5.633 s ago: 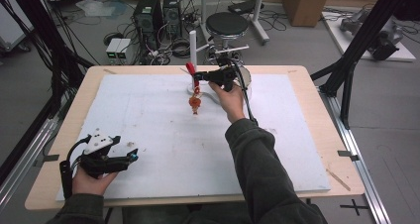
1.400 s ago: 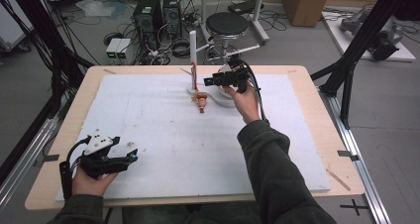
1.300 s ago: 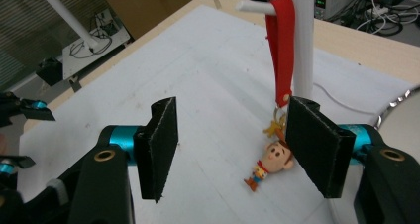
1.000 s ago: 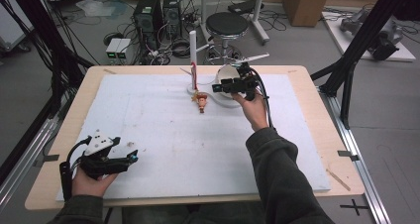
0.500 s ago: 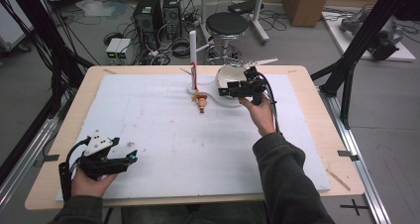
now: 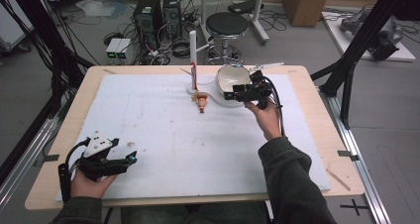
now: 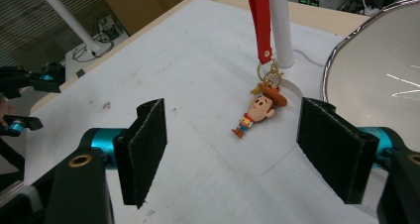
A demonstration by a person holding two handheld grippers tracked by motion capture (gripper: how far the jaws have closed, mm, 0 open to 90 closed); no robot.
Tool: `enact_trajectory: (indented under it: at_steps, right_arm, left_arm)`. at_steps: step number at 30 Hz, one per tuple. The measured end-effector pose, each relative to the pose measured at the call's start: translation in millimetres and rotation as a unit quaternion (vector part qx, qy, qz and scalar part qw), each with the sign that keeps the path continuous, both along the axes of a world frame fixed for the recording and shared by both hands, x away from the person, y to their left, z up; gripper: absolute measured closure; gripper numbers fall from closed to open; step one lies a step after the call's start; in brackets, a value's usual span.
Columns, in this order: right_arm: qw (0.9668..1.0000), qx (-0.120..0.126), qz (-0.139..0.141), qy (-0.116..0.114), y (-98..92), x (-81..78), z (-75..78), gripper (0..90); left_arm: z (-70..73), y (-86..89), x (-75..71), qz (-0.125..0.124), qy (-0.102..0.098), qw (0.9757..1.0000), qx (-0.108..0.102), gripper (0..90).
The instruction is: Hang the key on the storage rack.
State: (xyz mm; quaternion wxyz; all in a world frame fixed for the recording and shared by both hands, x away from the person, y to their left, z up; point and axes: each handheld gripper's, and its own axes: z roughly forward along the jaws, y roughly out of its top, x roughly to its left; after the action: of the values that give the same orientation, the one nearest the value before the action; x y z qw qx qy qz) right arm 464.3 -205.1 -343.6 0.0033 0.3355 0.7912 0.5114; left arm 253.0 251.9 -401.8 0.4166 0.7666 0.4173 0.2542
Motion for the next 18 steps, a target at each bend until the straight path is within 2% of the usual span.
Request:
enact_trajectory:
  at_steps: [18]
  right_arm:
    - [0.9999,-0.005,0.005,-0.011,-9.6,-20.7,-0.6,21.5]
  left_arm:
    - [0.0,0.7,-0.4,0.002,0.0,1.0,-0.002,24.6]
